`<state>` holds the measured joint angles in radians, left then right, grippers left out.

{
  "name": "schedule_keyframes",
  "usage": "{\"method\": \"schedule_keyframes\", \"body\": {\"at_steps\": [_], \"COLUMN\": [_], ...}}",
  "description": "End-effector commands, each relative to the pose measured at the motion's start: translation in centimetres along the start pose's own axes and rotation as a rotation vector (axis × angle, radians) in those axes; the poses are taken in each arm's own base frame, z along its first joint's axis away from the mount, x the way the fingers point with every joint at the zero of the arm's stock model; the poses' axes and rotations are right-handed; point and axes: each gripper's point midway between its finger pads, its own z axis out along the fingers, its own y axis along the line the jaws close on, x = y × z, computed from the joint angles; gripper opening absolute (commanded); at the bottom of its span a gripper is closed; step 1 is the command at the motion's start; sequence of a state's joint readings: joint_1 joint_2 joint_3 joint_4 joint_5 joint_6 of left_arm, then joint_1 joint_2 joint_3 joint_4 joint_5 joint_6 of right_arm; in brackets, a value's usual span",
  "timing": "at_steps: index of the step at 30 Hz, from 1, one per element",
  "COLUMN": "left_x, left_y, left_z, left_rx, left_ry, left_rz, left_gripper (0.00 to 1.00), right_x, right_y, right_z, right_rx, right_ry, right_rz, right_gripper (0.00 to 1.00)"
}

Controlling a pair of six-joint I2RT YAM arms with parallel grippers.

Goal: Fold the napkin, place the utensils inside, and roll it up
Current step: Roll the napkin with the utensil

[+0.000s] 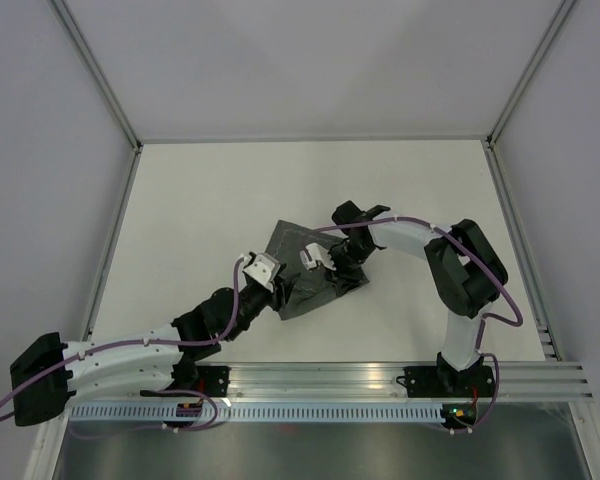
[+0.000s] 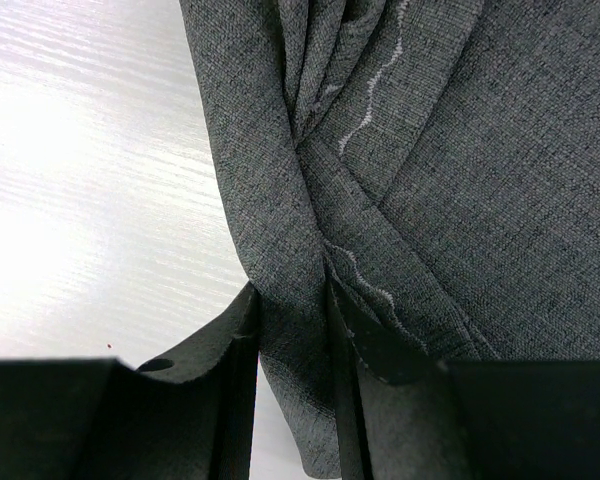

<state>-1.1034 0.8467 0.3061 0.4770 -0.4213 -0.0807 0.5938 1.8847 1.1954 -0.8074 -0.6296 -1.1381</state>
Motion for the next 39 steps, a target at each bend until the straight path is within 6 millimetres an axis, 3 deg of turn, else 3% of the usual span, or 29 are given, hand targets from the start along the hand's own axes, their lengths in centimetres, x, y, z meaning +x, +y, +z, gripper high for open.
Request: {"method": "schedule_keyframes", "body": {"at_steps": [1, 7, 9, 11, 16, 17, 20, 23, 24, 31, 35, 39], "left_x": [-4.7, -9.8, -10.7, -10.2, -4.0, -1.8, 1.4, 3.3, 5.1, 10.7, 12.6, 13.2], "left_y": [1.1, 0.9, 0.2, -1.1, -5.3, -6.4, -8.3, -9.4, -9.5, -9.0, -7.9, -7.1], "left_z": [-0.3, -2.1, -2.2, -1.4, 1.8, 2.7, 3.8, 4.3, 4.4, 5.4, 5.8, 6.0], "left_rx": [-0.109, -0.158, -0.118, -0.064, 0.071, 0.103, 0.178, 0.222, 0.239, 0.241, 0.236, 0.23], "left_ry": [-0.152, -0.283, -0.29, -0.204, 0.092, 0.162, 0.243, 0.288, 0.339, 0.504, 0.533, 0.536], "left_rz": [0.071, 0.147, 0.166, 0.232, 0.449, 0.496, 0.536, 0.55, 0.573, 0.619, 0.575, 0.549], "left_gripper": [0.48, 0.5, 0.52, 0.53, 0.5, 0.49, 0.48, 0.49, 0.49, 0.56, 0.55, 0.53], "right_x": [3.7, 3.8, 3.8, 3.8, 3.9, 3.8, 4.0, 3.8, 3.9, 3.9, 4.0, 4.0], "right_y": [1.3, 1.1, 1.2, 1.0, 1.1, 1.1, 1.3, 1.0, 1.1, 0.9, 0.8, 0.7], "right_z": [1.8, 1.8, 1.8, 1.8, 1.9, 1.9, 2.1, 2.0, 2.0, 2.1, 2.1, 2.1], "right_rx": [-0.088, -0.1, -0.106, -0.11, -0.134, -0.135, -0.153, -0.158, -0.166, -0.171, -0.171, -0.172], "right_ry": [0.095, 0.094, 0.095, 0.096, 0.101, 0.1, 0.107, 0.106, 0.109, 0.109, 0.109, 0.108], "right_rz": [0.082, 0.11, 0.115, 0.116, 0.134, 0.134, 0.149, 0.158, 0.164, 0.171, 0.176, 0.182], "right_gripper": [0.0, 0.0, 0.0, 0.0, 0.01, 0.0, 0.01, 0.01, 0.0, 0.01, 0.01, 0.01]}}
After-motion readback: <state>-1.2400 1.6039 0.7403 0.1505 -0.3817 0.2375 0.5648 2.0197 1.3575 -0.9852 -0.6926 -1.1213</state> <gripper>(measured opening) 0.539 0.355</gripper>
